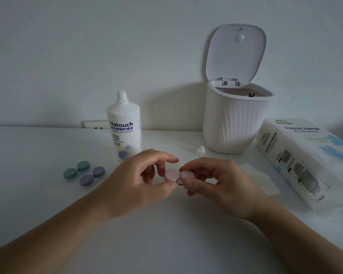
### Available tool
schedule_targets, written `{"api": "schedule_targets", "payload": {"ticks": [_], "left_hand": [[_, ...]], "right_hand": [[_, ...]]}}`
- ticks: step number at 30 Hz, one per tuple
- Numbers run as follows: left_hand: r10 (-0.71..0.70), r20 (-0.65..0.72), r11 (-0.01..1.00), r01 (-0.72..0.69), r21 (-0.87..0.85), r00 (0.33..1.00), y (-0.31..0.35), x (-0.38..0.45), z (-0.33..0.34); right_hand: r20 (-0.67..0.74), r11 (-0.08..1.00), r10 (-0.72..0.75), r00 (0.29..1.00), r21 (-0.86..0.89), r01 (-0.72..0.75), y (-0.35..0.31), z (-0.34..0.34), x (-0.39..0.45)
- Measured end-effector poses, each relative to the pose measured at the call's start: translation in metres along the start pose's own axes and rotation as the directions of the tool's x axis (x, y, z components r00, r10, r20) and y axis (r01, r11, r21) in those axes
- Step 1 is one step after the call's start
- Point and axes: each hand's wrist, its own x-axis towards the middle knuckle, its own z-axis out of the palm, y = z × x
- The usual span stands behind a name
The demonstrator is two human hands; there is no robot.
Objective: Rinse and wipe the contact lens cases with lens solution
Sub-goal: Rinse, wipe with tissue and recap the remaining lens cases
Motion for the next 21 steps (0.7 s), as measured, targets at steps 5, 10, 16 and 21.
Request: {"api": "schedule_targets", "payload": {"ticks": [5,10,16,21], "left_hand": [[0.050,-0.073,0.995,-0.043,0.087,0.996,0.0009,0.0011,-0.0017],[0.096,-0.009,0.990,-0.095,0.102,0.995,0.0025,-0.0002,-0.0015],[0.080,-0.047,0.990,-0.074,0.121,0.996,0.0022,0.0011,-0.0015],[0.108,0.035,0.988,-0.112,0.108,0.993,0.0029,0.0005,-0.0007]], "right_hand": [[0.009,1.000,-0.002,1.000,-0.001,0.002,0.0008,0.0004,0.0004],[0.008,1.000,-0.008,1.000,0.000,0.008,0.0016,0.0002,0.0004],[0.012,1.000,-0.006,1.000,0.002,0.006,0.0019,0.0005,0.0004],[0.023,1.000,-0.004,1.000,0.022,0.004,0.0008,0.0007,0.0003]]}}
